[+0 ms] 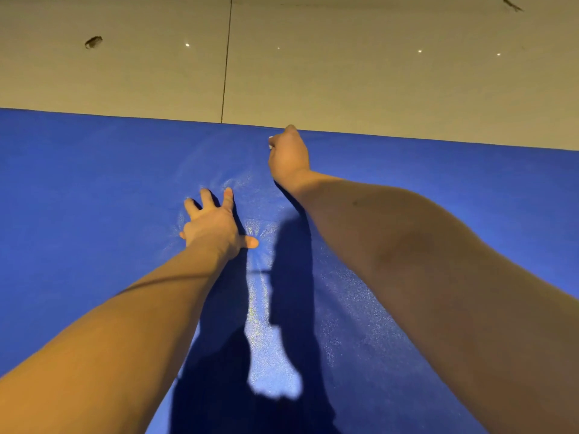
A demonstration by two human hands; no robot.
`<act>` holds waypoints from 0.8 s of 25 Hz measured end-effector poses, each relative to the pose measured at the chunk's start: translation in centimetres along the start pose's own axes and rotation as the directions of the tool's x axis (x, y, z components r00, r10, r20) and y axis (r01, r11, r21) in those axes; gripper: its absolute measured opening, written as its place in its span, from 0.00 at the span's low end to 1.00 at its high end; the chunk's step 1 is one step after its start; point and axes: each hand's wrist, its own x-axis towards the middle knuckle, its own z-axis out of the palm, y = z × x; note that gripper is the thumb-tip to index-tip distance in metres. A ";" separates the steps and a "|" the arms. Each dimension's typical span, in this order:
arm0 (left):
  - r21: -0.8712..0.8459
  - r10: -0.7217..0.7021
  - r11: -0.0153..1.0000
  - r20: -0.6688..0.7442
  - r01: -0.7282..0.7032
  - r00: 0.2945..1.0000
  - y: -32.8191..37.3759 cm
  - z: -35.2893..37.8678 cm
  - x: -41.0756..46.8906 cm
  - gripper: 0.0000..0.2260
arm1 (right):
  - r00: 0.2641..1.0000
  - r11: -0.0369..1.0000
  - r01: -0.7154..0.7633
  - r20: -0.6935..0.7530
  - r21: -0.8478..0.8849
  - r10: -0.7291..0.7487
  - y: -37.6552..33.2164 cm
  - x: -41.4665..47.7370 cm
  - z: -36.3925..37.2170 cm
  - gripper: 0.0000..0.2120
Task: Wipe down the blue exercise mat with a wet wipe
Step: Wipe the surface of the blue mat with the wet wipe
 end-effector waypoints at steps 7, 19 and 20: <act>0.003 -0.003 1.000 0.008 0.003 1.000 0.1 -0.3 -0.3 0.57 | 0.993 0.983 0.010 -0.113 -0.184 -0.031 6.8 0.7 -5.0 0.04; 0.010 -0.011 1.000 0.024 0.011 1.000 0.4 -0.4 -0.3 0.58 | 0.997 0.997 0.064 -0.028 -0.043 -0.065 -0.7 0.0 0.0 0.16; 0.017 -0.012 1.000 0.024 0.012 1.000 0.4 -0.4 -0.3 0.58 | 0.995 0.995 0.097 0.004 -0.038 -0.097 -1.3 -0.4 0.5 0.17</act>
